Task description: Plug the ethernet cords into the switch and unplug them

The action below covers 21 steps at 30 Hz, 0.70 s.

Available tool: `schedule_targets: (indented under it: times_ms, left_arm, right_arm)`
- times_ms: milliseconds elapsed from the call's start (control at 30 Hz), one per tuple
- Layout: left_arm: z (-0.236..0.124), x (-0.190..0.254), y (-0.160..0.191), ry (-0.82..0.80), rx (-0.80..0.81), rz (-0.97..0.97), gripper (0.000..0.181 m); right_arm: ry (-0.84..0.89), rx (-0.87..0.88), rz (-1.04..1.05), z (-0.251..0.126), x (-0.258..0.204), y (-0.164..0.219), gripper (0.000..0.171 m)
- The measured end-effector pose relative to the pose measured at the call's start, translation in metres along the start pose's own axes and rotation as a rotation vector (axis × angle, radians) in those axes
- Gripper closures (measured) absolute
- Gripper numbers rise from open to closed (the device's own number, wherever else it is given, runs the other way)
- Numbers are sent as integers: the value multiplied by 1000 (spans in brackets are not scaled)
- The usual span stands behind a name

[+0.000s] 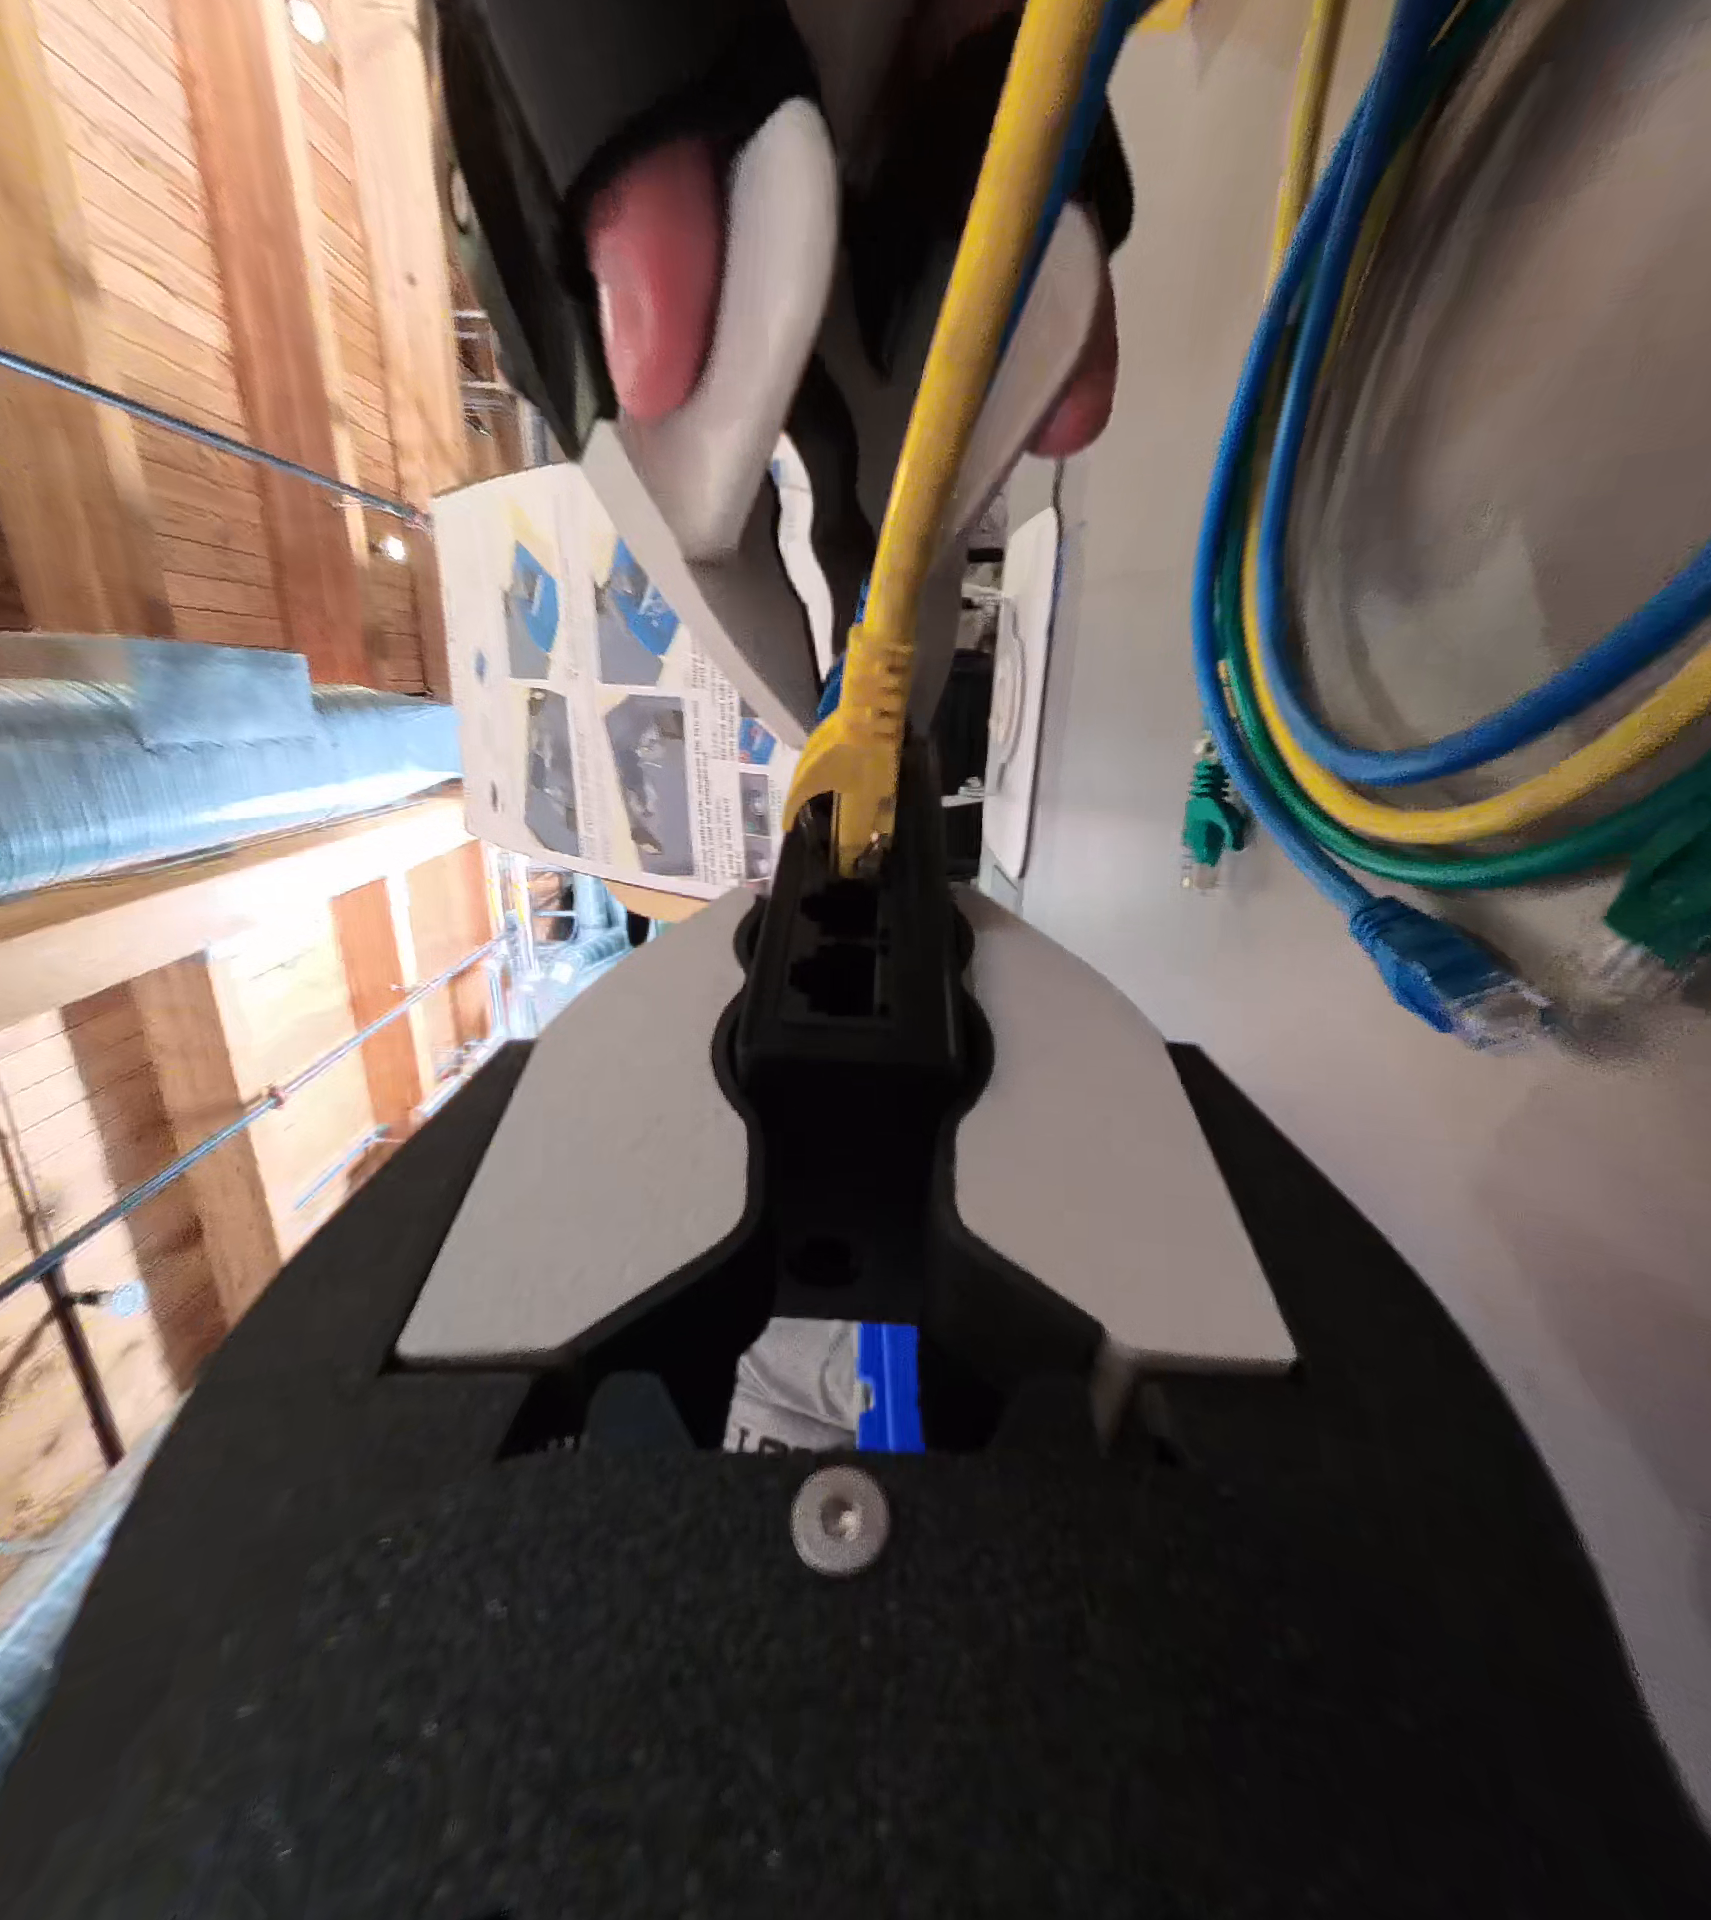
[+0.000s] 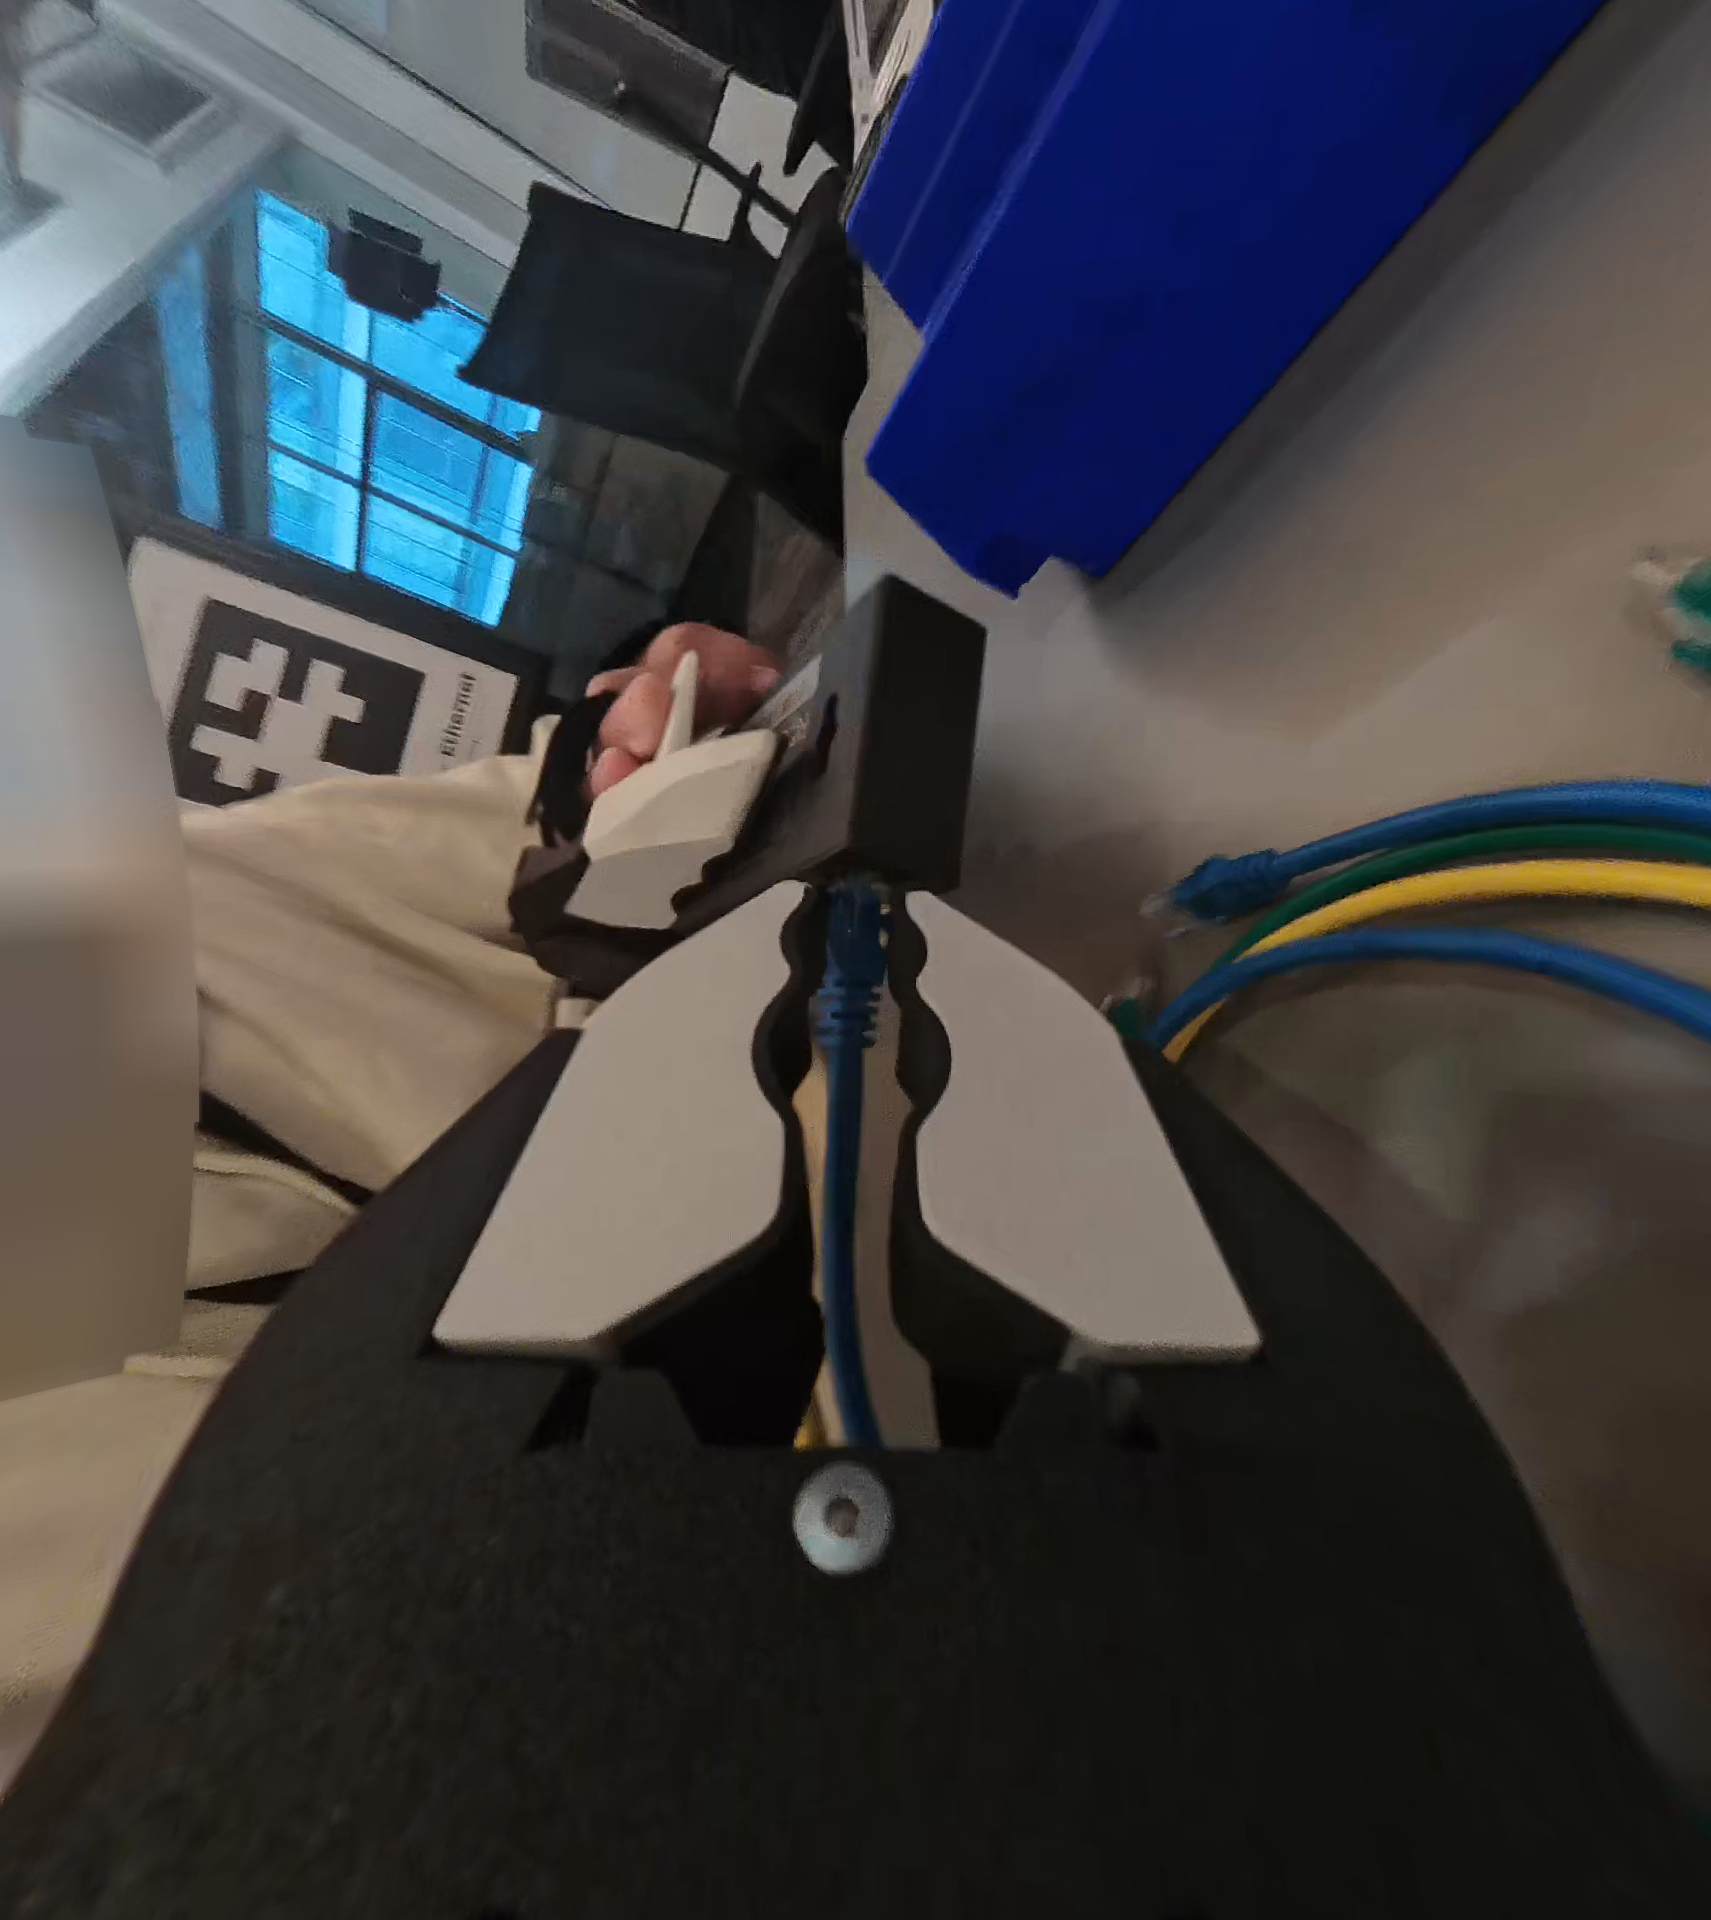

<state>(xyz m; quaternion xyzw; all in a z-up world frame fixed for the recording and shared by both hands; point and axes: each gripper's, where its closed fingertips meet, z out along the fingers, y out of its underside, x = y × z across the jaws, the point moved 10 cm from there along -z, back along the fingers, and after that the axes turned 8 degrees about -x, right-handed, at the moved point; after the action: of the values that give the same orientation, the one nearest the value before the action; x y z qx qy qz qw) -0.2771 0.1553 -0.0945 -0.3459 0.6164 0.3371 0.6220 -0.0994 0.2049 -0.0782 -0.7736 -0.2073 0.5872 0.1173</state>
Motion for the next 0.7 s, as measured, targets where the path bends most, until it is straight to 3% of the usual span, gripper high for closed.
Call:
schedule_targets:
  times_ms: [100, 200, 267, 367, 567, 700]
  left_arm:
    - [3, 0, 4, 35, -9, -24, 152]
    - [5, 1, 7, 58, -23, -36, 152]
    - [6, 0, 5, 72, -19, -49, 152]
    - [7, 2, 1, 74, -24, -37, 152]
    - [12, 8, 5, 138, -57, -27, 151]
    - [12, 7, 3, 198, -45, -52, 150]
  right_arm:
    - [179, 29, -205, -2, -15, -2, 161]
    - [486, -39, -455, -1, -29, 5, 147]
    - [597, -74, -556, 7, -34, 10, 145]
    - [719, -58, -645, 19, -39, 13, 156]
    - [843, -34, -614, 29, -34, 18, 158]
    - [824, -3, -549, 25, -35, 26, 157]
